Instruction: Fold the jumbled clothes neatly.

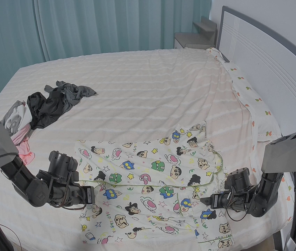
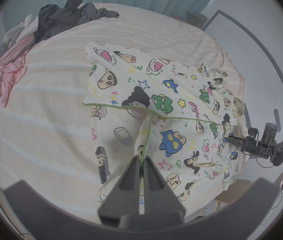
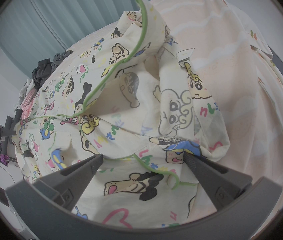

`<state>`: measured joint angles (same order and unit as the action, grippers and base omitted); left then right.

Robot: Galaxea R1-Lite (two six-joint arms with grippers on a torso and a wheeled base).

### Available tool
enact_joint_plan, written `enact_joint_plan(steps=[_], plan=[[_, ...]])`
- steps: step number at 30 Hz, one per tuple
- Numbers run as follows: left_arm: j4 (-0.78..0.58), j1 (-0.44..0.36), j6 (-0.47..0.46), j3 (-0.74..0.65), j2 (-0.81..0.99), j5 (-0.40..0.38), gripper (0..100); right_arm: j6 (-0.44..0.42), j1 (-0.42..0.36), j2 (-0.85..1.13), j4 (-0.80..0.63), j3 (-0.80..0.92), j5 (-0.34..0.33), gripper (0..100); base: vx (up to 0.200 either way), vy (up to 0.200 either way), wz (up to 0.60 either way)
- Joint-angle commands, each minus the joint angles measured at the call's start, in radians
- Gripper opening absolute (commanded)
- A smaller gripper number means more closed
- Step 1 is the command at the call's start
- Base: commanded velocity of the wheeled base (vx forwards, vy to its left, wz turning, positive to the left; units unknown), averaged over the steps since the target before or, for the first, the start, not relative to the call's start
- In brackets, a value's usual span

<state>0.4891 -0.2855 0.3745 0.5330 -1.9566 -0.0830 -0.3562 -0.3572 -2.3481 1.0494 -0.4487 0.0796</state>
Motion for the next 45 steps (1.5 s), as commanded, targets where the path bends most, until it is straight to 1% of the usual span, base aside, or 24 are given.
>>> enact_joint_plan(steps=[1, 3, 6, 7, 9, 10, 12, 15, 23, 25, 29, 40, 41, 45], plan=[[0.000, 0.059, -0.032, 0.005, 0.001, -0.001, 0, 0.000, 0.000, -0.013, -0.005, -0.010, 0.011, 100, 0.000, 0.000, 0.00], [0.003, 0.094, -0.063, 0.010, -0.004, -0.004, 0, 0.000, 0.000, -0.013, -0.005, -0.013, 0.011, 100, 0.000, 0.000, 0.00], [0.029, 0.121, -0.071, 0.013, -0.004, -0.006, 0, -0.001, 0.000, -0.013, -0.005, -0.015, 0.011, 100, 0.000, 0.000, 0.00], [0.063, 0.144, -0.074, 0.012, -0.008, -0.015, 0, 0.000, 0.000, -0.014, -0.005, -0.015, 0.012, 100, 0.000, 0.000, 0.00], [0.063, 0.144, -0.074, 0.012, -0.008, -0.015, 0, 0.000, 0.000, -0.014, -0.005, -0.015, 0.012, 100, 0.000, 0.000, 0.00], [0.103, 0.177, -0.077, 0.015, -0.039, -0.020, 0, -0.001, 0.003, -0.017, -0.005, -0.015, 0.012, 100, 0.000, 0.000, 0.00], [0.112, 0.198, -0.083, 0.022, -0.058, -0.021, 0, -0.001, 0.003, -0.017, -0.003, -0.015, 0.011, 100, 0.000, 0.000, 0.00], [0.115, 0.221, -0.118, 0.027, -0.093, -0.020, 0, -0.001, 0.003, -0.016, -0.003, -0.015, 0.012, 100, 0.000, 0.000, 0.00], [0.126, 0.232, -0.126, 0.053, -0.137, -0.023, 0, -0.001, 0.009, -0.017, -0.003, -0.016, 0.011, 100, 0.000, 0.000, 0.00], [0.184, 0.241, -0.126, 0.068, -0.160, -0.017, 0, -0.003, 0.009, -0.016, -0.002, -0.016, 0.011, 100, 0.000, 0.000, 0.00], [0.244, 0.247, -0.120, 0.076, -0.174, -0.012, 0, -0.006, 0.009, -0.016, -0.002, -0.019, 0.011, 100, 0.000, 0.000, 0.00], [0.244, 0.278, -0.118, 0.051, -0.203, -0.017, 0, -0.010, 0.024, 0.009, 0.004, -0.013, 0.011, 100, 0.000, 0.000, 0.00], [0.243, 0.279, -0.118, 0.051, -0.205, -0.018, 100, -0.010, 0.024, 0.013, 0.004, -0.011, 0.011, 100, 0.000, 0.000, 0.00], [0.243, 0.279, -0.114, 0.051, -0.205, -0.020, 100, -0.014, 0.024, 0.020, 0.006, -0.010, 0.011, 100, 0.000, 0.000, 0.00]])
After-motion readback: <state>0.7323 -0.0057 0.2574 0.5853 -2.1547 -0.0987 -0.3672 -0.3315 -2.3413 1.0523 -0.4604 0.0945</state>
